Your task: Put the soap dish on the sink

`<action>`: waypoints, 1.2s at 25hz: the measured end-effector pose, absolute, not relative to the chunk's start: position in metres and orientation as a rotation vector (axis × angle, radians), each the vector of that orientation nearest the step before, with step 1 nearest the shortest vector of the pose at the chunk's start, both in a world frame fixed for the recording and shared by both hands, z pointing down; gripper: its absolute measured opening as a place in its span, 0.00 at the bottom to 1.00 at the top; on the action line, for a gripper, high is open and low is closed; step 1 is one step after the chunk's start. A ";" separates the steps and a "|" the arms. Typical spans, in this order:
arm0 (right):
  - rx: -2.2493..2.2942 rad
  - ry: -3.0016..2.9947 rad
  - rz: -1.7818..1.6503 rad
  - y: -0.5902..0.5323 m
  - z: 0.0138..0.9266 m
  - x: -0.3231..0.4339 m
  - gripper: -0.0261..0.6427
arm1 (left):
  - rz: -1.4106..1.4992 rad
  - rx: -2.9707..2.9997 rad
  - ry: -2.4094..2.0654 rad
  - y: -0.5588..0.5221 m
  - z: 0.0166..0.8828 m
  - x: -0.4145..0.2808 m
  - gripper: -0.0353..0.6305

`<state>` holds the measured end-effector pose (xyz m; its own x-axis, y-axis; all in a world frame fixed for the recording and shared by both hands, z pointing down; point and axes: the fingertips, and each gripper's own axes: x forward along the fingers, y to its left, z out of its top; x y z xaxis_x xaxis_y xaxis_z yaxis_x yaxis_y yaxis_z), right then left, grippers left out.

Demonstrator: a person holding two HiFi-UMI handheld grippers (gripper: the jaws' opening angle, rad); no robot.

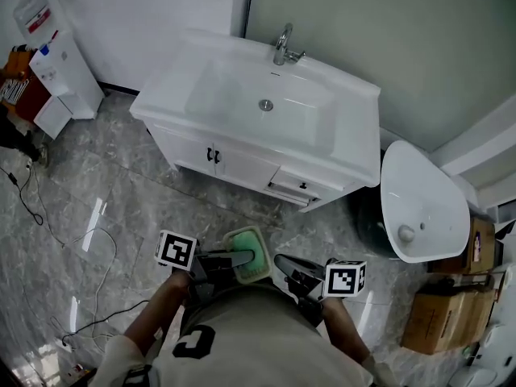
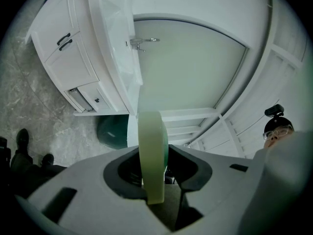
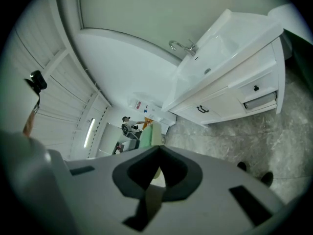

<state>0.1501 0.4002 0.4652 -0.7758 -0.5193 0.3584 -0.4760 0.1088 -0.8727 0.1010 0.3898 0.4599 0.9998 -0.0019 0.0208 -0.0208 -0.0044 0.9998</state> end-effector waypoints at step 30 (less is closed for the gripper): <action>-0.815 2.476 -1.928 0.322 0.475 0.076 0.05 | -0.125 1.578 -0.185 0.310 0.462 0.027 0.27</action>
